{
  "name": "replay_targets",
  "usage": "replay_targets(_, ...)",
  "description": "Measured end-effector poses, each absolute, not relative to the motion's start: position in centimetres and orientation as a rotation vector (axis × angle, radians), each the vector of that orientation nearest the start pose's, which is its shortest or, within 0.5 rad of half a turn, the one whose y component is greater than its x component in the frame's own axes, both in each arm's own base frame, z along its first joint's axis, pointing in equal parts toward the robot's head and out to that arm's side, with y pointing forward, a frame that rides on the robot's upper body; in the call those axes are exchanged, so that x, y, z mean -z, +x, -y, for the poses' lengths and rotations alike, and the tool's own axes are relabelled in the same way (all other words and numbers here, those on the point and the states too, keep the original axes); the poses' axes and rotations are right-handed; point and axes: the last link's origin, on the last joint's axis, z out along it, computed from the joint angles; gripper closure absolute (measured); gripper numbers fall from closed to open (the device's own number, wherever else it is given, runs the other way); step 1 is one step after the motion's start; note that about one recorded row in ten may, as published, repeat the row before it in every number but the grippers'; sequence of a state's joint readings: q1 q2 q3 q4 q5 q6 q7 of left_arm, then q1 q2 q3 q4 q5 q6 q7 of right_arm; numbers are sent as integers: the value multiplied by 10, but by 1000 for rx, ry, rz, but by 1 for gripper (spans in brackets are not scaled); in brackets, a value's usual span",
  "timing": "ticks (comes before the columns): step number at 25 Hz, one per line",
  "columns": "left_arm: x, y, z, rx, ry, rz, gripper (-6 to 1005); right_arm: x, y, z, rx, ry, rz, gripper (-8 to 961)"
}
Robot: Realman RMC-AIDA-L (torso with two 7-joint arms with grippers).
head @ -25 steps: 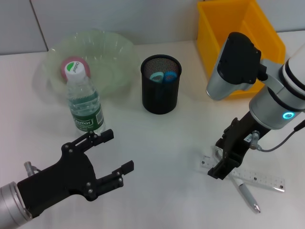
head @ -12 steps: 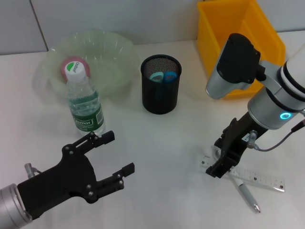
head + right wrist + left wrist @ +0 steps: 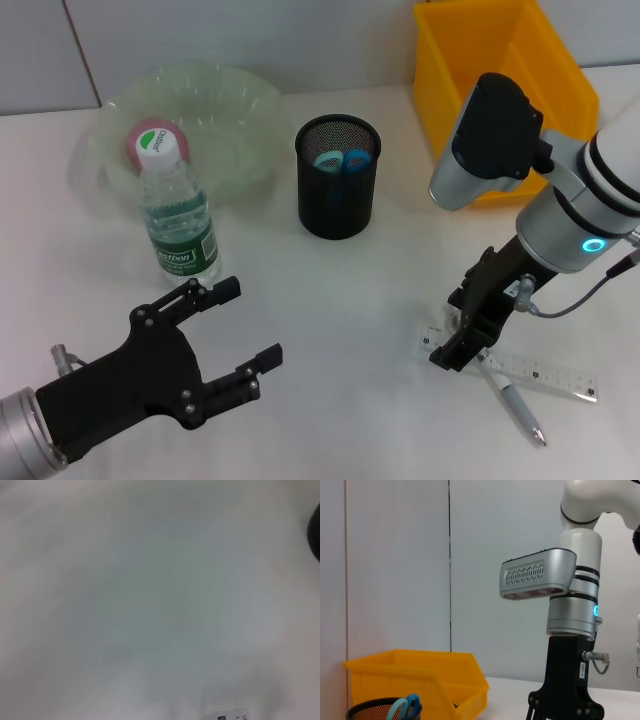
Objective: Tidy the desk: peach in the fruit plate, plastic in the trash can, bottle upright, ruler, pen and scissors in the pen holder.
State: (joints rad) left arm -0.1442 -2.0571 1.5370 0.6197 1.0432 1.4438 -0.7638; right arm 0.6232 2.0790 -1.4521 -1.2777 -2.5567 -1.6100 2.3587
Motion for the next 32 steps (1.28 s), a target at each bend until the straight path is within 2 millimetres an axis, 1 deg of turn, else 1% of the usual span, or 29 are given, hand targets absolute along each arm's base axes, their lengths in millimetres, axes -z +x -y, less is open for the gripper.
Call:
replay_targets(10,50,-268,-235,1023,-2535,218,204,27,187,-340,654,-2819,-676,123)
replay_targets(25,48,-270,-230,1021,-2584,197,203,30,185,-340,659,-2827,-665,124)
replay_targets(26,48,-270,-230,1020,-2589,194,203,30,185,-340,661,-2828,-662,124)
replay_targets(27,51,-269,-229,1002,-2633,182,203,31,185,-340,663,-2829,-660,124)
replay_targets(32,53,-270,-229,978,-2683,174,203,31,185,-340,660,-2828,-658,124)
